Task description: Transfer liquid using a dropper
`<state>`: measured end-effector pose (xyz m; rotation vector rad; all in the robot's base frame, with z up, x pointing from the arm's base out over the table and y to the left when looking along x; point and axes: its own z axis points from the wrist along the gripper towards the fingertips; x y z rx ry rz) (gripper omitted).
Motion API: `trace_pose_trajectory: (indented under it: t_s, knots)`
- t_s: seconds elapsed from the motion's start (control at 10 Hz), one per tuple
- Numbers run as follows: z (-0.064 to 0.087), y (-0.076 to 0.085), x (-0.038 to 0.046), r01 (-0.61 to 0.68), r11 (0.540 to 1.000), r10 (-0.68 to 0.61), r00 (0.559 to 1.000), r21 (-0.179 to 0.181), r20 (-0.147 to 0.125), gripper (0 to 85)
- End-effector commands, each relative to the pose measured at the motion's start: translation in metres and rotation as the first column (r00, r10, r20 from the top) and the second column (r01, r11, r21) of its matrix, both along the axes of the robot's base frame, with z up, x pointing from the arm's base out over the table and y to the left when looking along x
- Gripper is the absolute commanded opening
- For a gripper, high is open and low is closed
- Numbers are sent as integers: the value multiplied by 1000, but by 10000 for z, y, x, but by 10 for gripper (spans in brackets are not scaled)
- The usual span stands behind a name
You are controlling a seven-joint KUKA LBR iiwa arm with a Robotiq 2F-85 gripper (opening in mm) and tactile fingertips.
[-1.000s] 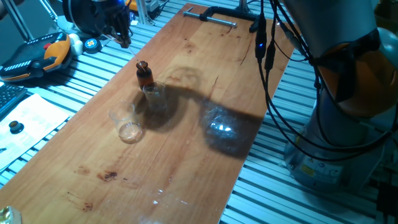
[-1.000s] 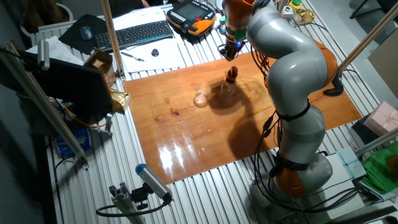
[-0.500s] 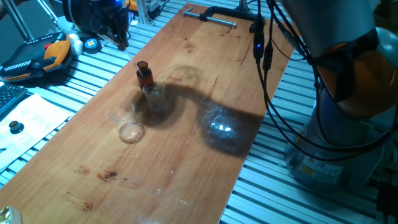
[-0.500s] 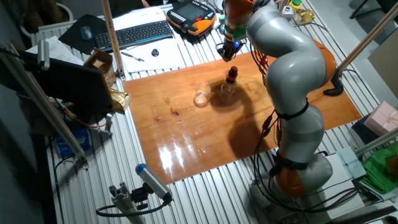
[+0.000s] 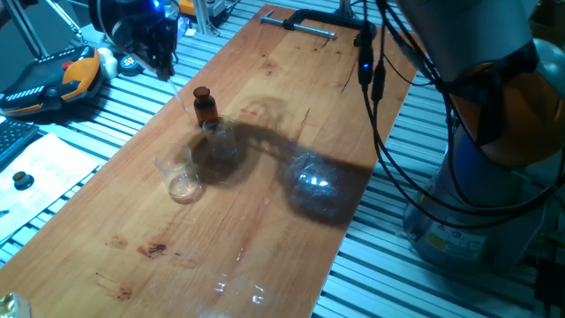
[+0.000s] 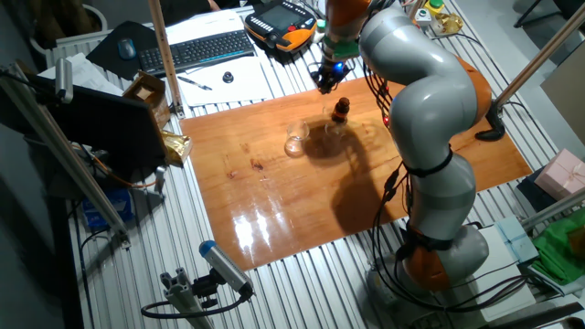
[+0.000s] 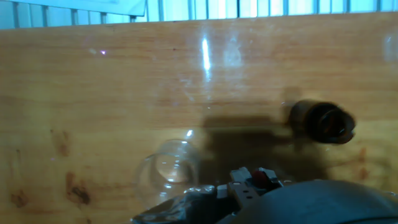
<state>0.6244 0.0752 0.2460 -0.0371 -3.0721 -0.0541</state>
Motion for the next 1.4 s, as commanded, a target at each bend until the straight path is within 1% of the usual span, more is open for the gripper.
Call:
trace_pose_trajectory:
  t_s: [0.0, 0.1, 0.2, 0.4, 0.7, 0.9, 1.2, 1.3]
  knots:
    - [-20, 65, -38, 17, 1000, -17, 1000, 1, 0, 63]
    - [-37, 117, -66, 32, 999, -32, 999, 3, 1, 63]
    - [-55, 161, -91, 48, 999, -48, 999, 13, 2, 63]
    - [-81, 222, -127, 63, 998, -63, 998, 19, 1, 60]
    - [-84, 249, -145, 84, 995, -84, 996, 44, -4, 47]
    - [-90, 257, -149, 93, 995, -94, 996, 44, 1, 43]
    - [-102, 280, -166, 149, 984, -149, 989, 96, 0, 17]
    - [-108, 293, -175, 156, 983, -158, 987, 100, 6, 10]
